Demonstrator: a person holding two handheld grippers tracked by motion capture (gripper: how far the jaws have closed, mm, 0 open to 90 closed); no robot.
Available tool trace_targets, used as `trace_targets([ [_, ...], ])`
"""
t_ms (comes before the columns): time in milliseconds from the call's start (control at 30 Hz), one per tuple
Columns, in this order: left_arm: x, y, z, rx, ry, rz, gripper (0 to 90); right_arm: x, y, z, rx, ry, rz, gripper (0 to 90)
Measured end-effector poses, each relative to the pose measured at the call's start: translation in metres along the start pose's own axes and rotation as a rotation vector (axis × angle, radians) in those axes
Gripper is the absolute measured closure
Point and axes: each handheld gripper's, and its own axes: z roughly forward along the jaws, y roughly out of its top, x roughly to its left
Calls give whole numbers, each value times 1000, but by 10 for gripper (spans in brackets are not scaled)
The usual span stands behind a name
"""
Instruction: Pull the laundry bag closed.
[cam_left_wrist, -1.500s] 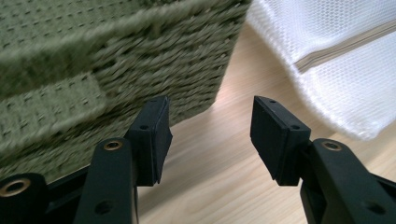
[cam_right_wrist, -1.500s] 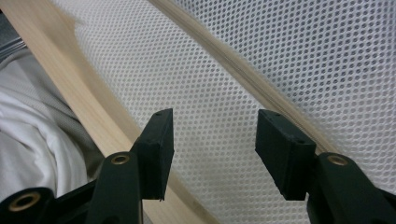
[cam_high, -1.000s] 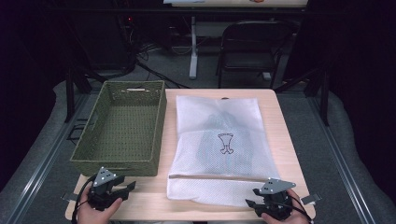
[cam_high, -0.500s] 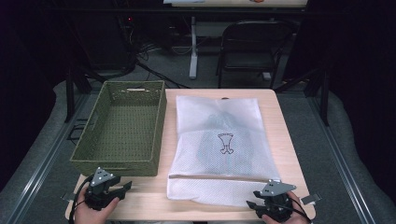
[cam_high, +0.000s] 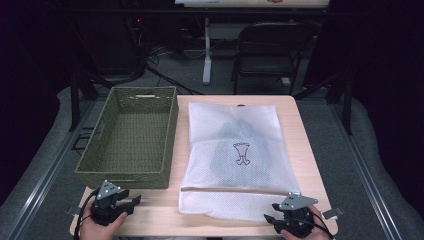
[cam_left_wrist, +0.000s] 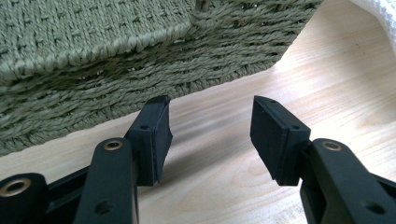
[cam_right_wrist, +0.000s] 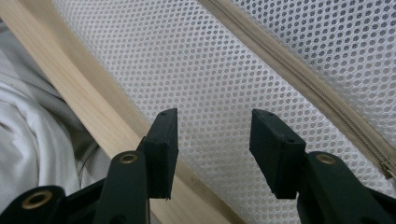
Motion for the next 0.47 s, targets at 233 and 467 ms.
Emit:
trace_targets([
  [233,1,-1,1,-1,-4,-13,477,-3,0,-2,-15,-5,16,506],
  [467,-2,0,-2,-6,-9,4,482,-10,-2,-5,-46,-17,30,498],
])
